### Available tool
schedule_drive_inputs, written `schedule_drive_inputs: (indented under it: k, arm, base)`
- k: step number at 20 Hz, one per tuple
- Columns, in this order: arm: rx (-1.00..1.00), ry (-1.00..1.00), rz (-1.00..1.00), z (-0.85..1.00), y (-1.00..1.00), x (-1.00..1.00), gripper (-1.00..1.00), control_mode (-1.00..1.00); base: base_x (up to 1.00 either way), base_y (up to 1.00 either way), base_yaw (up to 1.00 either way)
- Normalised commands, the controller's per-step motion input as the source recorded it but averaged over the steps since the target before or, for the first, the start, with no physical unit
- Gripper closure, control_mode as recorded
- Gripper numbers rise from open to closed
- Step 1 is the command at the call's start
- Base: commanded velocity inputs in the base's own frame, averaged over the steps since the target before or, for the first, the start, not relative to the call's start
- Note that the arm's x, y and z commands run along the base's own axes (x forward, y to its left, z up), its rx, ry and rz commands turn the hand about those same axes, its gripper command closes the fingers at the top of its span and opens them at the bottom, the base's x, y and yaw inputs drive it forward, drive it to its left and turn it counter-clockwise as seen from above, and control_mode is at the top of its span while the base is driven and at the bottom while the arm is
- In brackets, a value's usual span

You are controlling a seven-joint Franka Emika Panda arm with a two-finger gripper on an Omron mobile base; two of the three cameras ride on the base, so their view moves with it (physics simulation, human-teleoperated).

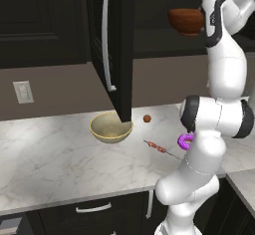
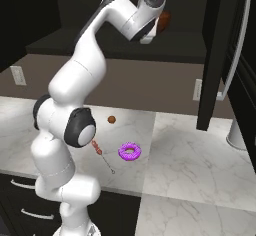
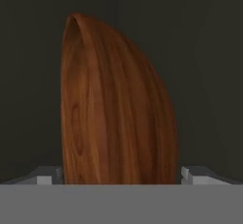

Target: Pick both bowls and place them on the counter. Then place the kebab skewer in one bowl and place the donut in the other bowl.

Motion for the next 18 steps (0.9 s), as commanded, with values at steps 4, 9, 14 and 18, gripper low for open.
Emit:
schedule_drive_inputs:
  k: [4, 9, 14, 18]
  arm:
    - [-0.02, 0.01, 0.06, -0.05, -0.05, -0.04, 1.0, -1.0]
    - [0.0, 0.05, 0.06, -0.18, -0.07, -0.4, 1.0, -1.0]
    - [0.0, 0.0, 0.04, -0.15, -0.02, -0.68, 1.0, -1.0]
    - [0.0, -0.01, 0.04, -0.02, 0.1, -0.72, 1.0, -1.0]
  base:
    - [0.0, 0.0, 0.0]
    - [0.0, 0.0, 0.0]
    - [0.0, 0.0, 0.0]
    - [0.0, 0.0, 0.0]
